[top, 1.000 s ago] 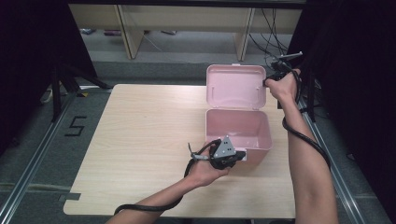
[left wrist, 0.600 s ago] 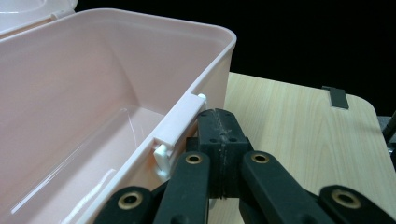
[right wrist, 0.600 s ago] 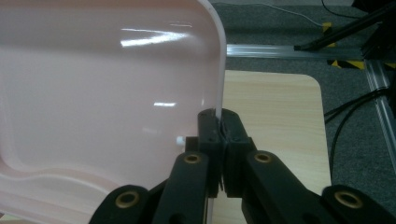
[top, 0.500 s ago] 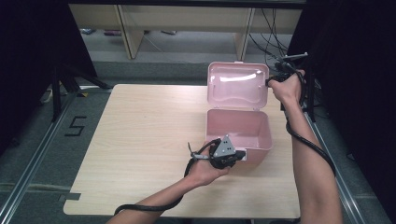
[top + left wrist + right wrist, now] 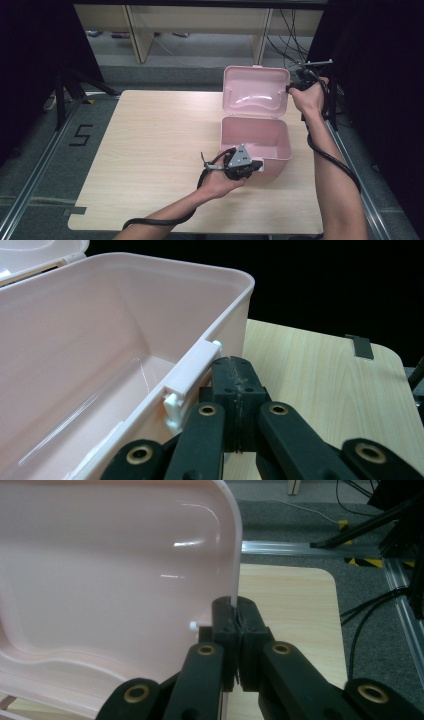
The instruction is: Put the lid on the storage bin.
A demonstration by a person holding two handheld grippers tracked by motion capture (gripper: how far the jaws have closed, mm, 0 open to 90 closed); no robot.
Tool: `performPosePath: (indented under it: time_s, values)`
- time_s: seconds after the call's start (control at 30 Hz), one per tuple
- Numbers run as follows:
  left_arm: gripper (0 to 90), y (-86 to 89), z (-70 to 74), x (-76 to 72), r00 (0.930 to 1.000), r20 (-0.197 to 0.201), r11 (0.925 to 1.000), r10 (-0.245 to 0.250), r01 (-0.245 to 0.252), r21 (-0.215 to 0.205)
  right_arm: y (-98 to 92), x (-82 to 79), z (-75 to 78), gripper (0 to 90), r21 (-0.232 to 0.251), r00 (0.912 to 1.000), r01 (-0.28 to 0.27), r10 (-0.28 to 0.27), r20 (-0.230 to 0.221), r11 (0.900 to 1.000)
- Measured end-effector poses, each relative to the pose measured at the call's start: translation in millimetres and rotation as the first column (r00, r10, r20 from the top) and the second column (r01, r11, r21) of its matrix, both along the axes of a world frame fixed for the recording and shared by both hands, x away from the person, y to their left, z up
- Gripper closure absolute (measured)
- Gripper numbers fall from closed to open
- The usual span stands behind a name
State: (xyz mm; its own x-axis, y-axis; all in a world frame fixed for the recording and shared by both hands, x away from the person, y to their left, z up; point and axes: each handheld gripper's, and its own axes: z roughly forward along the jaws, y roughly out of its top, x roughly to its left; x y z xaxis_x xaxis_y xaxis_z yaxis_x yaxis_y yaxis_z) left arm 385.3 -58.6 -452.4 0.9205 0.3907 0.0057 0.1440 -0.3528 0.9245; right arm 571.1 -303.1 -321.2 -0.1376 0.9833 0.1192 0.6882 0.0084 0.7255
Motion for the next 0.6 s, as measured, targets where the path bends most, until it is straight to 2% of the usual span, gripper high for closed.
performPosePath:
  time_s: [0.03,0.13,0.17,0.2,0.27,0.37,0.43,0.53,0.57,0.6]
  values:
    - [89.9,-0.2,0.1,-0.1,1.0,0.0,1.0,0.002,-0.002,0.0,-0.6,-0.9,-1.0,89.7,-0.008,0.9999,-0.004,0.004,0.016,1.0]
    - [89.9,-0.4,0.0,-0.2,1.0,-0.001,1.0,0.004,-0.004,-0.002,-1.9,-2.8,-0.7,89.7,-0.024,0.9997,-0.017,0.018,0.014,1.0]
    - [89.9,-0.4,0.1,-0.2,1.0,-0.001,1.0,0.004,-0.004,-0.001,-4.1,-3.0,-0.5,89.8,-0.048,0.9992,-0.032,0.033,0.021,0.998]
    - [89.9,-0.4,0.0,-0.1,1.0,-0.001,1.0,0.004,-0.004,-0.002,-0.6,-4.5,0.2,89.8,-0.006,0.9998,-0.008,0.008,0.019,1.0]
    - [89.9,-0.4,0.1,0.1,1.0,-0.001,1.0,0.004,-0.004,-0.002,0.0,-5.0,0.2,89.8,-0.004,0.9998,-0.001,0.001,0.022,1.0]
    - [89.9,-0.3,0.2,0.6,1.0,-0.004,1.0,0.003,-0.003,-0.002,-1.9,-6.0,-0.1,89.8,-0.022,0.9991,-0.02,0.02,0.038,1.0]
    - [89.9,-0.4,0.2,0.3,1.0,-0.001,1.0,0.004,-0.004,-0.001,0.0,-7.8,1.7,89.8,0.001,0.9995,-0.006,0.006,0.031,1.0]
    - [89.9,-0.6,0.1,0.2,1.0,-0.001,1.0,0.007,-0.007,-0.002,-2.4,-8.8,1.2,89.8,-0.034,0.9983,-0.03,0.032,0.049,0.999]
    - [89.9,-1.0,0.2,0.1,1.0,-0.001,1.0,0.006,-0.006,-0.003,0.0,-10.9,0.7,89.8,-0.015,0.9989,-0.009,0.009,0.047,1.0]
    - [89.9,-1.0,0.2,0.1,1.0,-0.001,1.0,0.006,-0.006,-0.003,0.0,-10.9,0.7,89.8,-0.015,0.9989,-0.009,0.009,0.047,1.0]
